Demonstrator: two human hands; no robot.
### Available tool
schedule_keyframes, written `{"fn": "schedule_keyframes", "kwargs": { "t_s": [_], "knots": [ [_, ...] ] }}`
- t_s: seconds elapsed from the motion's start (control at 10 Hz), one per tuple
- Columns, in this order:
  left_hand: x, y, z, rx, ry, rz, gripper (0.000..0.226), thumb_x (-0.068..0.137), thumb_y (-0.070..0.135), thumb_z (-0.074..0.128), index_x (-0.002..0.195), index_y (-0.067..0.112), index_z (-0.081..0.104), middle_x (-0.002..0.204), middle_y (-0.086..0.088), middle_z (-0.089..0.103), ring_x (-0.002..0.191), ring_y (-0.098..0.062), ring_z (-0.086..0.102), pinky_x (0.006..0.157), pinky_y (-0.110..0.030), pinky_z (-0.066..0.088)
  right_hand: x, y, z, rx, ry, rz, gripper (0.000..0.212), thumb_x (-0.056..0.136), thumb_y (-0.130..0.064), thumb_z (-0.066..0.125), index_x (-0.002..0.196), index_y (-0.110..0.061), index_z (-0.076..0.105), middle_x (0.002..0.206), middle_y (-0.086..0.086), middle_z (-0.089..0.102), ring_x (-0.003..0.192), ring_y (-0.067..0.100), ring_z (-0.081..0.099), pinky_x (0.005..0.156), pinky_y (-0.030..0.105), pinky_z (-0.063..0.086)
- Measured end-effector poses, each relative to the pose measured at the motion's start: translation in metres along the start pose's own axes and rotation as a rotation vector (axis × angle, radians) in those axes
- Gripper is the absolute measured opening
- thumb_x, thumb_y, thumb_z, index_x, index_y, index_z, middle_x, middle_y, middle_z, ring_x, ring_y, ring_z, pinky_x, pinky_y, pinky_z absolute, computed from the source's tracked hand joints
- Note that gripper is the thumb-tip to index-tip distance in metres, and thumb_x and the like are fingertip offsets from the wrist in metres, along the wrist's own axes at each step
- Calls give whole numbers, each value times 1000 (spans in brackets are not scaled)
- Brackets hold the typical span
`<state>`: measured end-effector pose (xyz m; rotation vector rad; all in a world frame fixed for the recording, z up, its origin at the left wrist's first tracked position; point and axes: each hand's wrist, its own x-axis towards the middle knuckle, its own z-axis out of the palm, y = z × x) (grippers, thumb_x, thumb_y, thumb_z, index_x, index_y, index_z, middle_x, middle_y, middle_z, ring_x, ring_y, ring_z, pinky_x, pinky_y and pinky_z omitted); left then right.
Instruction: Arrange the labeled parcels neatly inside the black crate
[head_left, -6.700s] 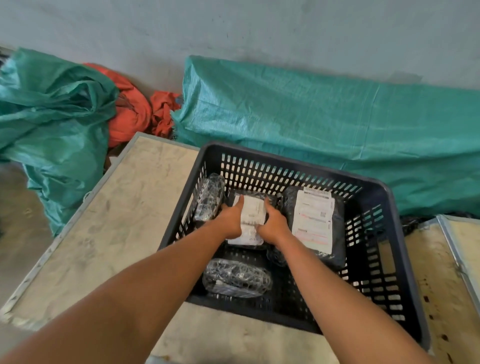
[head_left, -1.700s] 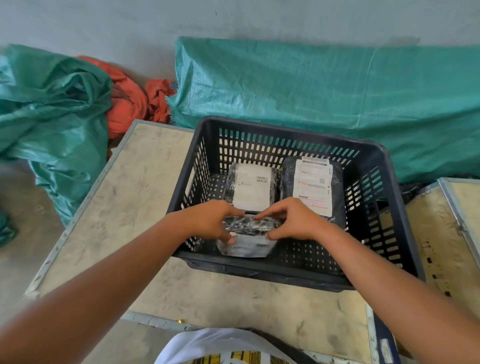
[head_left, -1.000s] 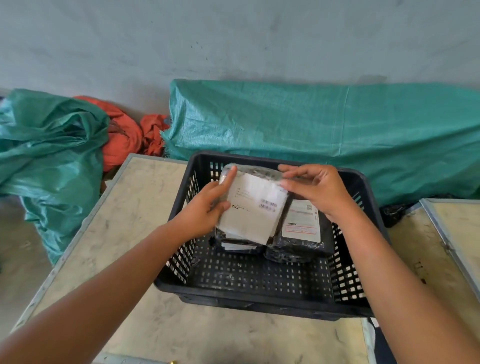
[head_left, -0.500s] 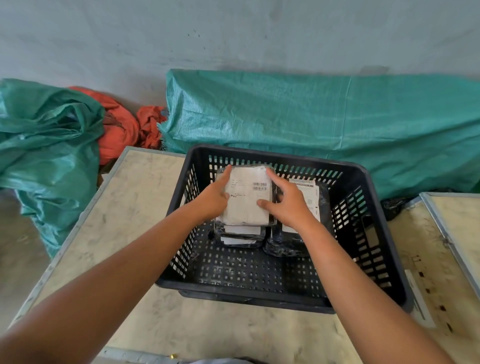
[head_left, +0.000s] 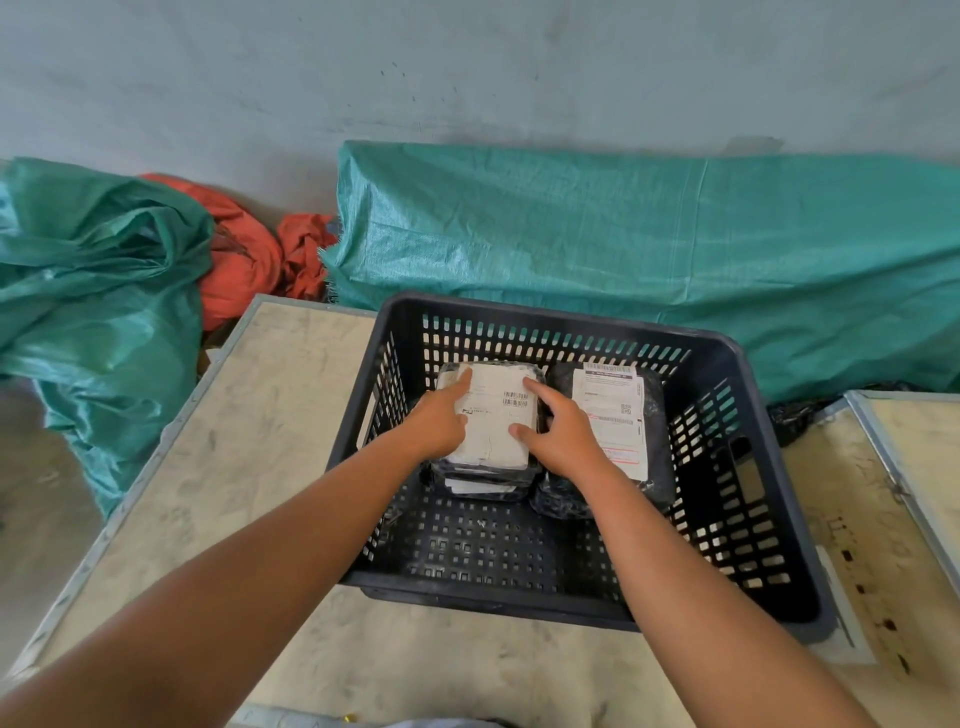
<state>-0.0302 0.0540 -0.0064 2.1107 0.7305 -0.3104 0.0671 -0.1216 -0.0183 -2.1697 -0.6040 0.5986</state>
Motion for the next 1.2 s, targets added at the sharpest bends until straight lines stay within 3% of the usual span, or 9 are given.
{"fn": "schedule_keyframes", "kwargs": {
  "t_s": [0.1, 0.2, 0.3, 0.4, 0.7, 1.0, 1.1, 1.2],
  "knots": [
    [4, -5, 5, 6, 9, 3, 74, 103, 11, 51, 159, 45, 16, 144, -12, 44, 85, -18, 60, 51, -20, 46, 0, 2, 0, -30, -7, -2, 70, 90, -22, 78, 152, -24, 47, 155, 4, 48, 140, 24, 46, 107, 31, 39],
    [7, -9, 5, 87, 2, 59, 75, 99, 17, 61, 159, 41, 23, 163, -14, 18, 123, -31, 56, 84, -26, 55, 2, 2, 1, -79, -25, -10, 68, 94, -23, 73, 155, -22, 43, 161, 8, 41, 147, 27, 38, 115, 35, 35],
    [6, -12, 3, 180, -50, 83, 86, 91, 28, 73, 160, 36, 21, 168, -10, -18, 144, -38, 37, 111, -36, 43, 3, 0, 3, -124, -61, 25, 67, 98, -25, 67, 158, -23, 37, 169, 14, 20, 155, 31, 22, 124, 44, 23],
    [4, -18, 2, 265, -146, 104, 115, 78, 38, 84, 162, 36, 5, 161, -10, -38, 146, -42, 30, 113, -42, 42, 2, -1, 3, -131, -79, 39, 67, 99, -26, 66, 159, -25, 36, 170, 13, 15, 154, 33, 22, 124, 45, 23],
    [1, -20, 7, 280, -108, 139, 119, 77, 37, 85, 162, 35, 1, 159, -15, -39, 153, -41, 13, 124, -45, 21, -2, 1, 4, -94, -13, 19, 65, 96, -24, 71, 155, -26, 43, 167, 10, 29, 150, 31, 33, 121, 43, 30],
    [0, -18, 6, 319, -102, 156, 117, 81, 40, 82, 162, 32, -1, 159, -17, -39, 153, -42, 10, 124, -45, 21, -4, -7, 5, -122, -31, 25, 68, 94, -27, 73, 155, -24, 42, 166, 10, 31, 148, 31, 36, 114, 35, 31],
    [-2, -14, -2, 283, -102, 125, 116, 79, 40, 83, 163, 30, 4, 162, -17, -32, 153, -42, 6, 123, -50, 23, -7, -9, 0, -64, -19, 16, 63, 93, -23, 75, 150, -21, 49, 159, 9, 42, 144, 29, 42, 115, 34, 33],
    [-19, 2, -9, 233, 20, 164, 99, 85, 45, 77, 162, 26, 18, 168, -17, -15, 154, -39, 8, 124, -47, 17, -17, -30, -19, 55, 38, -36, 53, 94, -20, 74, 144, -22, 57, 153, 4, 51, 133, 22, 55, 110, 40, 46]
  ]
}}
